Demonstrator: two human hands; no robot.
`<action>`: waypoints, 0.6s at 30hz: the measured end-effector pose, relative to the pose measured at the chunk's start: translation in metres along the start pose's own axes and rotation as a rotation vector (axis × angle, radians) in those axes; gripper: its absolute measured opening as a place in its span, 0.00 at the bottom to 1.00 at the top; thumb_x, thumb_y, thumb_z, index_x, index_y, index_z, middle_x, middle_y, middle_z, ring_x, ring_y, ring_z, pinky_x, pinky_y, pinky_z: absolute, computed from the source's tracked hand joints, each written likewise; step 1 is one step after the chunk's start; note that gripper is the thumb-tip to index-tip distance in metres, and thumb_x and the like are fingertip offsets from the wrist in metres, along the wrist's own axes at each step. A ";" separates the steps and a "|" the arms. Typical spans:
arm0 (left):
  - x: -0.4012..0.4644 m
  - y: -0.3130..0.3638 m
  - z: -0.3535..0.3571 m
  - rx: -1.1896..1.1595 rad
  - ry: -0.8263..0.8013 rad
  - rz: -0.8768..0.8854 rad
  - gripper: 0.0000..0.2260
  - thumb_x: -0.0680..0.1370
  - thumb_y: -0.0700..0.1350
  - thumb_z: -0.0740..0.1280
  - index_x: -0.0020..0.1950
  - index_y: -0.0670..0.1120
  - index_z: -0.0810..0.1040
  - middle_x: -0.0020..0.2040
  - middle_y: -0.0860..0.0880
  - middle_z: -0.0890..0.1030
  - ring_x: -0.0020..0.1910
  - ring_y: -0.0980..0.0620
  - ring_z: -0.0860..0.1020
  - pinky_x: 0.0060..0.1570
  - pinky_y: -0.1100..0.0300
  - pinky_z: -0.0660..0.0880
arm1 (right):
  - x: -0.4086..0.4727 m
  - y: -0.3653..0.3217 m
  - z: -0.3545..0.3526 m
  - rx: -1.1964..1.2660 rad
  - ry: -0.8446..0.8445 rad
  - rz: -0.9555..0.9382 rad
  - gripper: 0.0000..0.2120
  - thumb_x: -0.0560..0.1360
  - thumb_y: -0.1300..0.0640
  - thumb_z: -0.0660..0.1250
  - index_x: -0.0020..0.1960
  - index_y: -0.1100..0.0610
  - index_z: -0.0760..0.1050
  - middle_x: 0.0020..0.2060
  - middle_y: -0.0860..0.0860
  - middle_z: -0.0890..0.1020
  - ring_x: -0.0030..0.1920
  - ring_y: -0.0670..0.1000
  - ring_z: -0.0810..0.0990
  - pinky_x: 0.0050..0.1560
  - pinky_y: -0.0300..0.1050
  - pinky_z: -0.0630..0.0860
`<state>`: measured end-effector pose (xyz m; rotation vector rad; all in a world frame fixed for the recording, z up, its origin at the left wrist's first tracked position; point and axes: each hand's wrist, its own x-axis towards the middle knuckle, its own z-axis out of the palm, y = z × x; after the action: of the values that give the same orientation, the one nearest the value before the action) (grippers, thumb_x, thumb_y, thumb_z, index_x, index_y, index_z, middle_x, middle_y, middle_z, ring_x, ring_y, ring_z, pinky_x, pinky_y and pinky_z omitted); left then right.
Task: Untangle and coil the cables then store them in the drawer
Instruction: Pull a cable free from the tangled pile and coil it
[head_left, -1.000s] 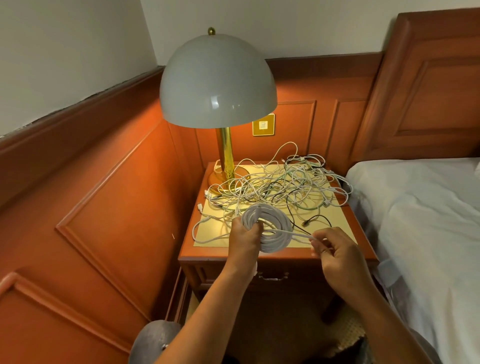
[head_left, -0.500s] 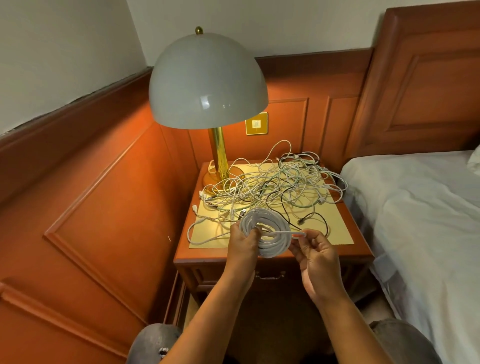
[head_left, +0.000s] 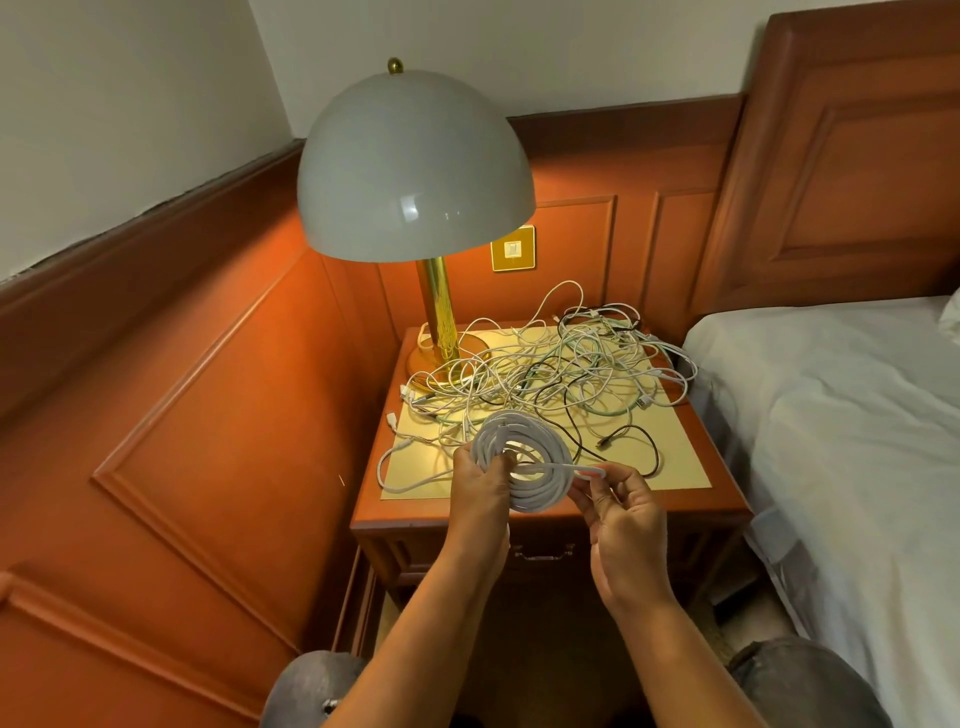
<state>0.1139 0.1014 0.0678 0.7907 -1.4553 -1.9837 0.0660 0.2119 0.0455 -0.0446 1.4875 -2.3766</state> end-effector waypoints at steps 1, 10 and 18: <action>0.000 0.000 0.000 -0.003 0.003 -0.009 0.08 0.80 0.37 0.62 0.54 0.50 0.71 0.50 0.45 0.76 0.47 0.49 0.76 0.50 0.55 0.74 | 0.000 0.001 0.002 0.029 0.012 0.005 0.07 0.80 0.66 0.60 0.52 0.61 0.76 0.48 0.57 0.82 0.49 0.51 0.84 0.55 0.47 0.78; 0.009 -0.001 -0.008 -0.185 -0.005 -0.120 0.13 0.80 0.36 0.63 0.64 0.40 0.70 0.55 0.36 0.77 0.50 0.42 0.79 0.53 0.48 0.77 | 0.005 0.008 0.007 -0.119 -0.037 0.050 0.06 0.80 0.64 0.61 0.52 0.58 0.76 0.49 0.55 0.83 0.51 0.52 0.84 0.55 0.48 0.80; 0.013 0.001 -0.015 -0.262 -0.055 -0.091 0.14 0.80 0.34 0.61 0.66 0.39 0.69 0.55 0.36 0.79 0.47 0.45 0.81 0.45 0.56 0.80 | 0.014 -0.016 0.012 -0.352 -0.207 0.068 0.13 0.83 0.58 0.55 0.51 0.59 0.78 0.47 0.56 0.84 0.51 0.53 0.83 0.56 0.50 0.79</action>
<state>0.1159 0.0822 0.0638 0.7023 -1.1743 -2.2231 0.0513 0.2042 0.0628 -0.3085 1.7509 -1.9639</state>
